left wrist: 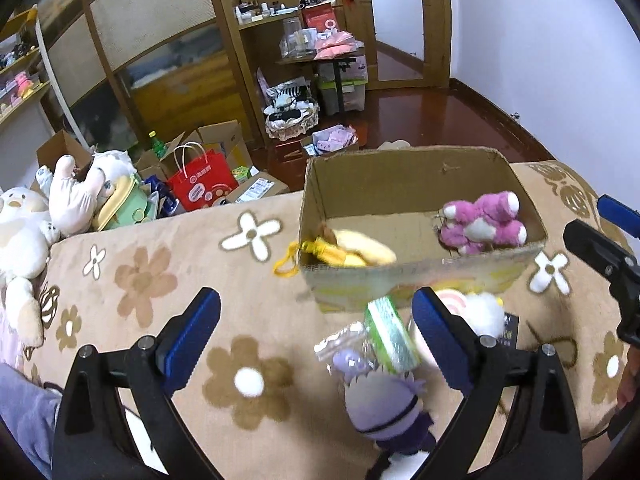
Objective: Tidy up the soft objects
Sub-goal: 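Withdraw both tools from the box toward the remaining items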
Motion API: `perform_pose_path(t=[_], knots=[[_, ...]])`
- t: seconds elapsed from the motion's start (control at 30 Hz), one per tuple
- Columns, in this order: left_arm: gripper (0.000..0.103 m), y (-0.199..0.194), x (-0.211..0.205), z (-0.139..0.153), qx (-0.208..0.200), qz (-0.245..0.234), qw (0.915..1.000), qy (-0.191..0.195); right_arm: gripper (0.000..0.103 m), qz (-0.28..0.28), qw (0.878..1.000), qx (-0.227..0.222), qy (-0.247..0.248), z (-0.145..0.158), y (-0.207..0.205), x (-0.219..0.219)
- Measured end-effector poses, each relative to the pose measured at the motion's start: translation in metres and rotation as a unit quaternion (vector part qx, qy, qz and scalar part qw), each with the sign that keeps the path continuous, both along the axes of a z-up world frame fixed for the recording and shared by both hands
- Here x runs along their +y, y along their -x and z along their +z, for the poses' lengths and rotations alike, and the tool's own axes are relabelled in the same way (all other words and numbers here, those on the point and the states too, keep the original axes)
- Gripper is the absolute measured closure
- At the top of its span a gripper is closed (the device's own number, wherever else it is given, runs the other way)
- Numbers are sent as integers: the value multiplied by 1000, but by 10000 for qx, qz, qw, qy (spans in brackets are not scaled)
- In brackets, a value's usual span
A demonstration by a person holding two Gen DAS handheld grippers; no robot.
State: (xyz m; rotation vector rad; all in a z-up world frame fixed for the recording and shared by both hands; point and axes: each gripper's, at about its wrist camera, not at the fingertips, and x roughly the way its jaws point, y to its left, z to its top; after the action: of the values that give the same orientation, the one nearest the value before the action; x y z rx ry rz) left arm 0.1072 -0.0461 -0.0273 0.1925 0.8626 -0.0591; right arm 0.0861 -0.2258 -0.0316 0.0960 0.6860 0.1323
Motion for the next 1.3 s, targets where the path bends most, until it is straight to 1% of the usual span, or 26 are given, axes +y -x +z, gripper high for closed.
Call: perform_pose_path(t=[0.17,0.27,0.33,0.4,0.53,0.67,0.87,1.07,1.3], knots=[[7,18,5,-6,115,79,9999,-52,3,45,9999,7,101,2,15,6],[7,25,12,-9,287,169,9994,35,3,90,9998,56,145,-1,24,8],[7,30,17,-13,479,288,9984,129,3,57,9998,77,200,-3,29,9],[7,36,19,-18,562,325,9977,213,3,28,9996,142,229,-6,32,9],[7,45,20,-27,661,312,9973,49,3,-46,9993,324,206,-18,42,5],[7,50,21,-32,780,300,9965,74,3,-70,9985,516,140,-30,47,2],[7,49,16,-47,986,265,9947,-143,3,-89,9965,826,91,-50,49,0],[7,42,11,-66,1190,244,9921,-304,4,-74,9950,980,186,-64,43,4],[7,31,4,-85,1439,192,9888,-346,4,-77,9918,1266,155,-86,28,4]])
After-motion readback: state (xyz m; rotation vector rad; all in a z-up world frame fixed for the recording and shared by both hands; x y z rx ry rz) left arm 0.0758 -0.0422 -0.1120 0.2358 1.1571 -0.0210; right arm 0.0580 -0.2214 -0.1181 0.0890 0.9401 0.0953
